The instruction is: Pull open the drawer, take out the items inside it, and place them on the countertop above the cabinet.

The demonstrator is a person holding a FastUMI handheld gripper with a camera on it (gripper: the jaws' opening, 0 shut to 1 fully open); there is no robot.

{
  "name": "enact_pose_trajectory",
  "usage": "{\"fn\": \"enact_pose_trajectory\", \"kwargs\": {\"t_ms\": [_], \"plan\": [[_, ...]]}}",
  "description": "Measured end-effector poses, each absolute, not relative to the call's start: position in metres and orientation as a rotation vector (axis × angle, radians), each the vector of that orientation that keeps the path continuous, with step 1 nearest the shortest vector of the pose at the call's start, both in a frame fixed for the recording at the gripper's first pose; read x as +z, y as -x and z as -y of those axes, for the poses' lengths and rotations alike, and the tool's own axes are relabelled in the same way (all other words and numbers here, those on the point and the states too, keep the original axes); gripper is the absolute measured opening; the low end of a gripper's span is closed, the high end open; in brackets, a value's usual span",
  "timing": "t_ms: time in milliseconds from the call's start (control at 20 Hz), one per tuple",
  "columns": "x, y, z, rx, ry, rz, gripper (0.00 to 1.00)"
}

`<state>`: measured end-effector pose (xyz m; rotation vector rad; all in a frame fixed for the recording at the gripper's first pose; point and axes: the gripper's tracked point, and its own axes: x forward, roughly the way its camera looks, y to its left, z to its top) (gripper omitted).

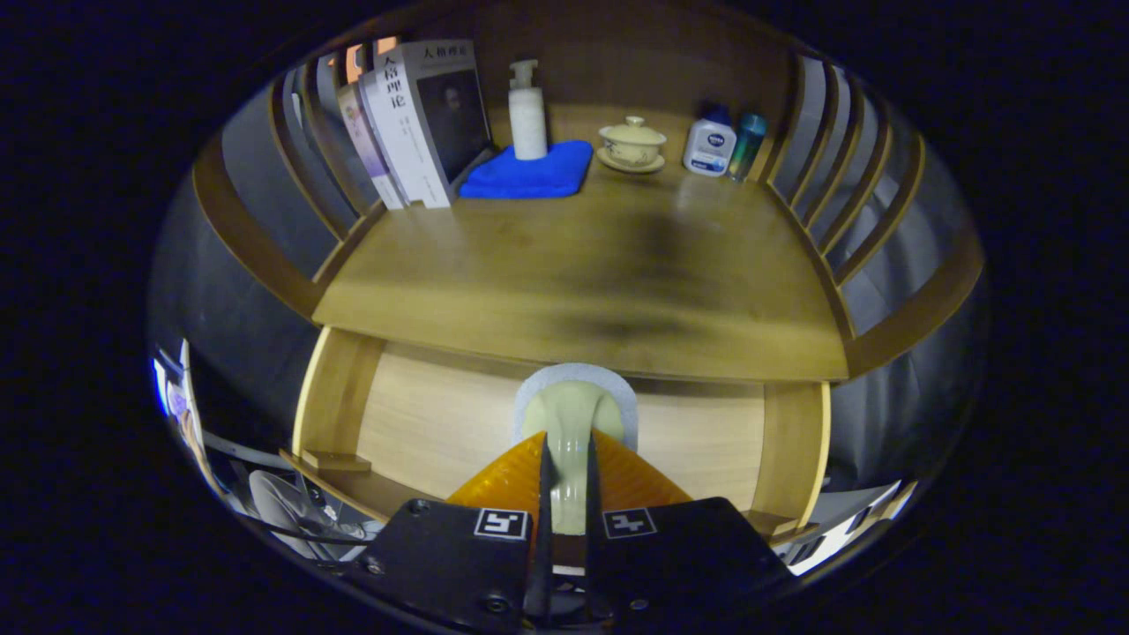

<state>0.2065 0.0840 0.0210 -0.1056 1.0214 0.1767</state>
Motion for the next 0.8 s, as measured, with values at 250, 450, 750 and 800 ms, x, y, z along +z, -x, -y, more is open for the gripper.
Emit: {"fn": "enact_pose_trajectory", "kwargs": {"t_ms": [250,450,750,800], "plan": [[0.053,-0.24,-0.082,0.158,0.128,-0.975,0.18],[0.062,-0.285,-0.086,0.137,0.082,-0.964,0.18],[0.055,-0.335,-0.092,0.12,0.036,-1.0,0.17],[0.052,-0.338,-0.093,0.117,0.03,-1.001,0.17]]}}
